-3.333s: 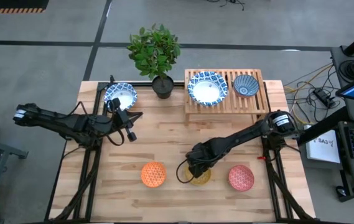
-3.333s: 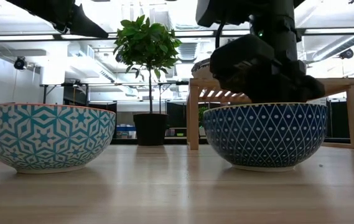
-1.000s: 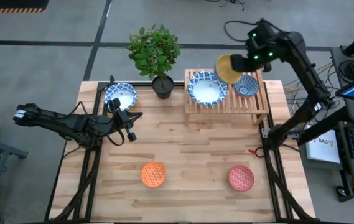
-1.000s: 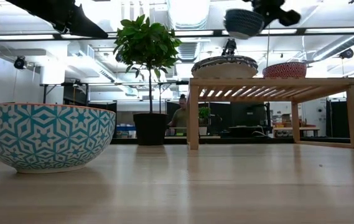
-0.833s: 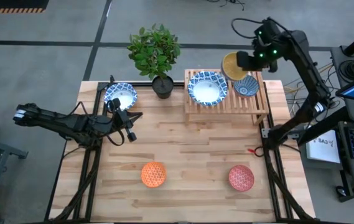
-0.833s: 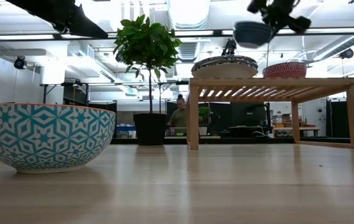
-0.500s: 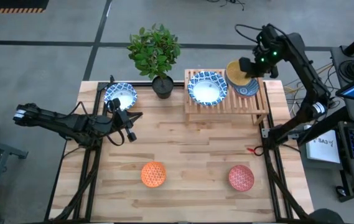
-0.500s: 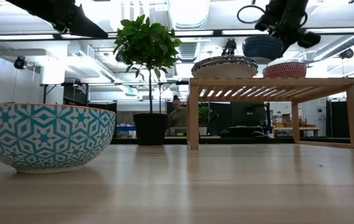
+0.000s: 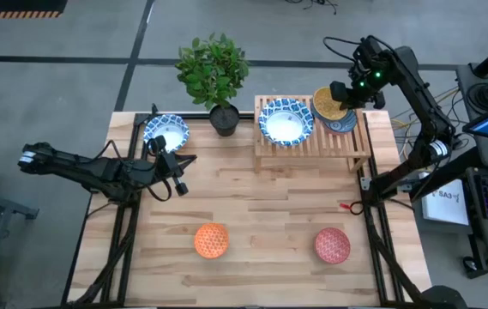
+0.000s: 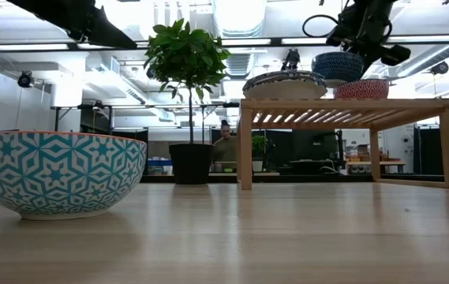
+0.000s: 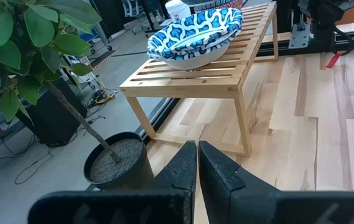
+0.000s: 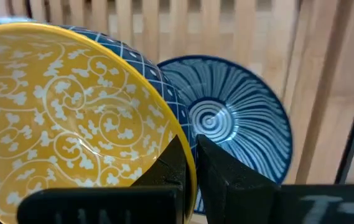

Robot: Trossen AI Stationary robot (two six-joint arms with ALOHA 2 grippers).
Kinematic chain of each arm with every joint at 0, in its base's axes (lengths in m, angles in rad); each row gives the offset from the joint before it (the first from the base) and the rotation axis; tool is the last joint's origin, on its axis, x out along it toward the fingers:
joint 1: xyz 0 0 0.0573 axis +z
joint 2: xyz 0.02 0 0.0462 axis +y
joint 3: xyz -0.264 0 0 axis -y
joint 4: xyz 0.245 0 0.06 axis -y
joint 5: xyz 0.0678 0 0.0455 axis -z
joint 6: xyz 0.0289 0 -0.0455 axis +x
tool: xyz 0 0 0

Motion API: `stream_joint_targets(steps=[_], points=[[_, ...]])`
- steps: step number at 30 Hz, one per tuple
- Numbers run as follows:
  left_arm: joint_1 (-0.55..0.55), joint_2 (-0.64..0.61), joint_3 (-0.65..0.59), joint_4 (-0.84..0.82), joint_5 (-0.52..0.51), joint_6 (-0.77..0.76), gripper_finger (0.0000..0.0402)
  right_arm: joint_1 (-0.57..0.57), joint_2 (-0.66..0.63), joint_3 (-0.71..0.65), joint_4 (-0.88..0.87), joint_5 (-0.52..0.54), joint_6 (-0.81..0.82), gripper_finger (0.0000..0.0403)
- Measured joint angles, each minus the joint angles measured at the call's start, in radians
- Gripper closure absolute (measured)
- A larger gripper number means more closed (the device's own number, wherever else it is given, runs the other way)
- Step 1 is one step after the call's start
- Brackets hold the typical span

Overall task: Place and stack bowls onto a shelf
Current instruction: Stack the yellow bowl on top of the blue bowl on the shelf

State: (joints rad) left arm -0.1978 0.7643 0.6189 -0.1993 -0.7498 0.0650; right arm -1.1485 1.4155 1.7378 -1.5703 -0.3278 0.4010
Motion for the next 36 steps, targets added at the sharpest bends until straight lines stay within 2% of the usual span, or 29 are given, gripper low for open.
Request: stream_joint_targets(steps=[11,21,26,36], points=[[0.0,0.0,0.0,-0.002,0.0,0.0,0.0402,0.003,-0.021,0.003,0.002,-0.004,-0.076,0.039],[0.0,0.0,0.0,-0.002,0.0,0.0,0.0402,0.054,-0.011,0.063,0.037,0.126,0.199,0.039],[0.0,0.005,0.0,-0.003,0.0,0.0,0.0402,0.082,0.0,0.088,0.049,0.223,0.33,0.039],[0.002,0.02,-0.027,-0.005,0.0,0.008,0.0402,0.223,-0.021,0.29,-0.001,0.11,0.175,0.039]])
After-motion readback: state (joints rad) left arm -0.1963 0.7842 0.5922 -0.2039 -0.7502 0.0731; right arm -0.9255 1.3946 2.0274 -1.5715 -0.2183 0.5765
